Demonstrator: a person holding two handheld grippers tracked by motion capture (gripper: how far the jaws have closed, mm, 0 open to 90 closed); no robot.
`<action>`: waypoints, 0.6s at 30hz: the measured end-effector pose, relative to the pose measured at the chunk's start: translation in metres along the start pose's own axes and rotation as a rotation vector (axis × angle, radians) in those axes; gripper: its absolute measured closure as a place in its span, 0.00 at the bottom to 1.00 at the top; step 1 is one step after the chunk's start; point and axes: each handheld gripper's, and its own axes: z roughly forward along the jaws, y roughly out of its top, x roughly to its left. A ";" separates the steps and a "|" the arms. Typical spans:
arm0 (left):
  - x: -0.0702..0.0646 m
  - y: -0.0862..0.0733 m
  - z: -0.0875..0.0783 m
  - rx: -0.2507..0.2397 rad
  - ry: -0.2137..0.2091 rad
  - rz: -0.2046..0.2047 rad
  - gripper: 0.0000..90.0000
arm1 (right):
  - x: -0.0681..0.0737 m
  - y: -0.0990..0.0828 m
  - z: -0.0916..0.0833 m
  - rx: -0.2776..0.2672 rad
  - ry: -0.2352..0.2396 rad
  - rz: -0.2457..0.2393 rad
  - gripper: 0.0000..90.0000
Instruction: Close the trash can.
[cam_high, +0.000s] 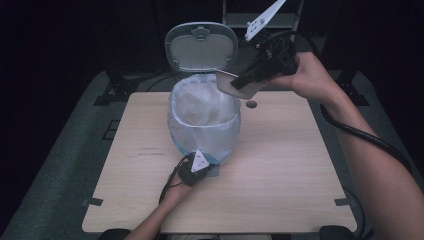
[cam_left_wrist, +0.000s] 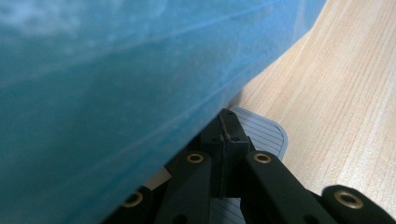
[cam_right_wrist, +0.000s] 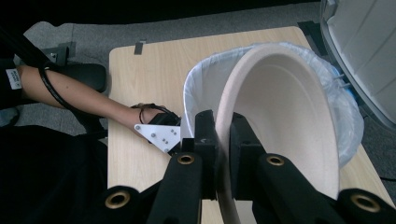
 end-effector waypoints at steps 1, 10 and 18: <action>0.000 0.000 0.000 -0.001 0.000 0.000 1.00 | 0.000 0.001 0.001 0.004 0.001 0.001 0.93; 0.000 0.000 0.000 -0.002 0.000 -0.001 1.00 | -0.004 0.009 0.006 0.006 0.006 0.000 0.93; 0.000 0.000 0.000 0.000 0.000 0.000 1.00 | -0.007 0.016 0.012 0.008 0.009 -0.001 0.93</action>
